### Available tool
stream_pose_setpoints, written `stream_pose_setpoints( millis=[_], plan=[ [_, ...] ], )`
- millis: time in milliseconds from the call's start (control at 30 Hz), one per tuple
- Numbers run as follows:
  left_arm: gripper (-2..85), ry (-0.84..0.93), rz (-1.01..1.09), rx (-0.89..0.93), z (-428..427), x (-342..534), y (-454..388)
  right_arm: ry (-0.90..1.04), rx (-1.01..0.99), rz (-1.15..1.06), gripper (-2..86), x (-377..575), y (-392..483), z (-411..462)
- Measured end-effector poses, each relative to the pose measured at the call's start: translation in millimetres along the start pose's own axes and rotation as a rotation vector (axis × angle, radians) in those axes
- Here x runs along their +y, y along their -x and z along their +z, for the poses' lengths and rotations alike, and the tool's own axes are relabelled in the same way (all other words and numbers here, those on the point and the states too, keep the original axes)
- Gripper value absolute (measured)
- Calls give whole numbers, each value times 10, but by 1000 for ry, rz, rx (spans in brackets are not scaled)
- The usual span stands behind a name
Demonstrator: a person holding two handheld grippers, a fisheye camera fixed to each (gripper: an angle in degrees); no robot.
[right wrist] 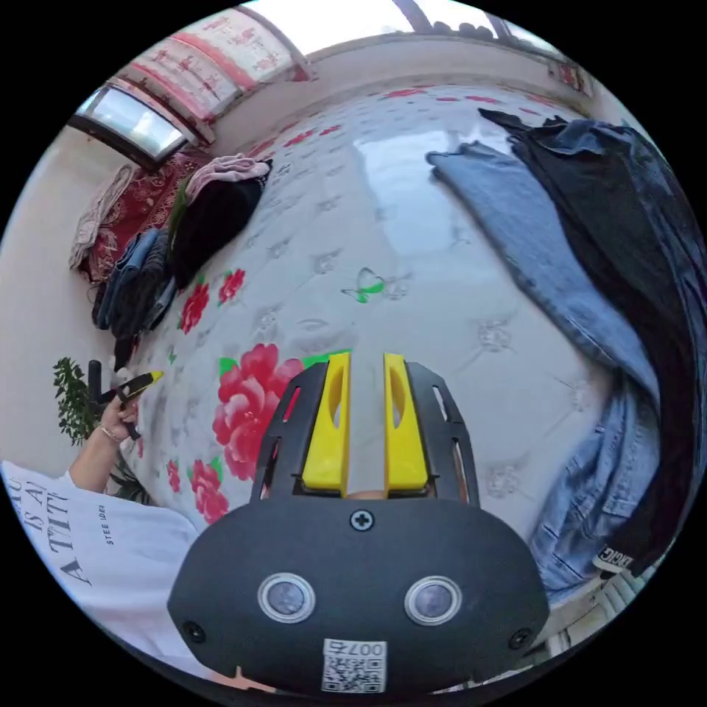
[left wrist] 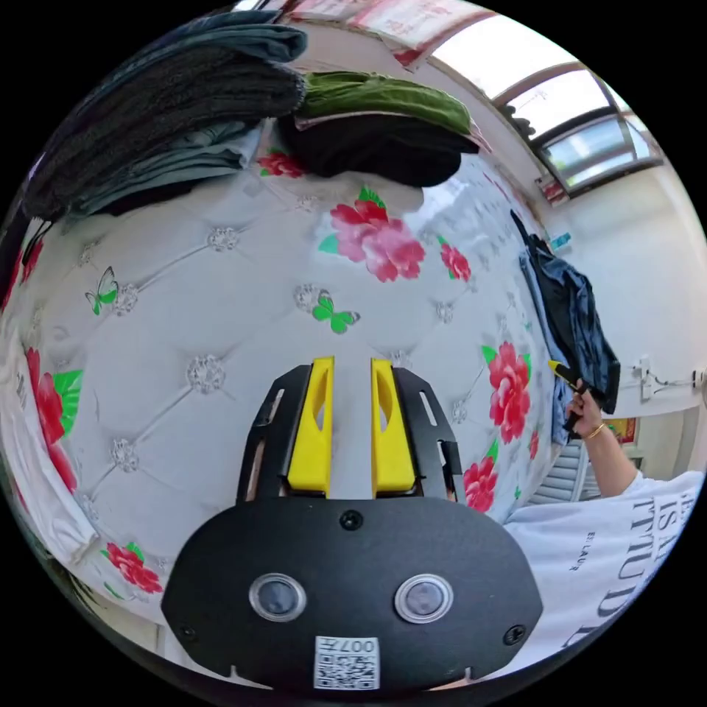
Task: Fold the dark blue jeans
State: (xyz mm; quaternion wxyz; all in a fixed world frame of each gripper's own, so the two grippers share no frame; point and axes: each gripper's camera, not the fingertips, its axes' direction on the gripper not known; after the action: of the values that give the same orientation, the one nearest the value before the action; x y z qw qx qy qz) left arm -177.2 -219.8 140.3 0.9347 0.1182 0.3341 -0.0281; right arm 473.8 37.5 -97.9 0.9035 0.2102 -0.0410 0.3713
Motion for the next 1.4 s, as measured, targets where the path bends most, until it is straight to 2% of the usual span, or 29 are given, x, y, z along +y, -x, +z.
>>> stream_pose_setpoints(
  millis=[33, 133, 233, 300, 467, 567, 667, 800, 867, 967, 1067, 1100, 1133, 1233, 1333, 1400],
  plan=[
    [79, 12, 28, -56, 77, 97, -156, -35, 179, 75, 56, 123, -314, -229],
    [66, 76, 33, -147, 374, 250, -391, -153, 525, 257, 66, 348, -1016, -844],
    [51, 22, 38, -228, 520, 313, -499, -165, 680, 379, 77, 468, -1551, -1112],
    [49, 32, 62, -259, 606, 295, -551, -26, 608, 401, 81, 483, -1843, -942],
    [48, 43, 48, -288, 784, 283, -570, -42, 470, 383, 59, 565, -1863, -934],
    [52, 29, -47, -221, 814, 318, -475, -93, 261, 346, 21, 684, -1818, -1206],
    [57, 28, -41, -105, 891, 422, -513, -117, 91, 186, 5, 892, -1456, -1344],
    [60, 40, 64, 43, 1043, 666, -762, -72, 115, -44, -1, 1229, -422, -1258],
    [60, 68, 143, 120, 1122, 869, -967, -60, 47, -137, -2, 1371, 64, -1176],
    [61, 73, 245, 159, 1091, 1136, -1166, 6, -178, -330, -2, 1547, 1009, -905],
    [65, 41, 342, 130, 917, 1393, -1222, 132, -321, -609, -2, 1748, 2267, -464],
    [65, 32, 351, 121, 872, 1439, -1206, 162, -428, -719, -1, 1836, 2804, -339],
    [65, 14, 356, 106, 771, 1520, -1148, 174, -529, -784, 0, 1912, 3287, -267],
    [64, -39, 315, 57, 455, 1691, -902, 151, -620, -942, 4, 2056, 4148, -278],
    [57, -113, 295, -72, 129, 1912, -698, 112, -609, -984, 11, 2069, 4238, -393],
    [70, -138, 315, -69, 13, 2035, -642, 66, -537, -924, 17, 2033, 3983, -432]
  ],
)
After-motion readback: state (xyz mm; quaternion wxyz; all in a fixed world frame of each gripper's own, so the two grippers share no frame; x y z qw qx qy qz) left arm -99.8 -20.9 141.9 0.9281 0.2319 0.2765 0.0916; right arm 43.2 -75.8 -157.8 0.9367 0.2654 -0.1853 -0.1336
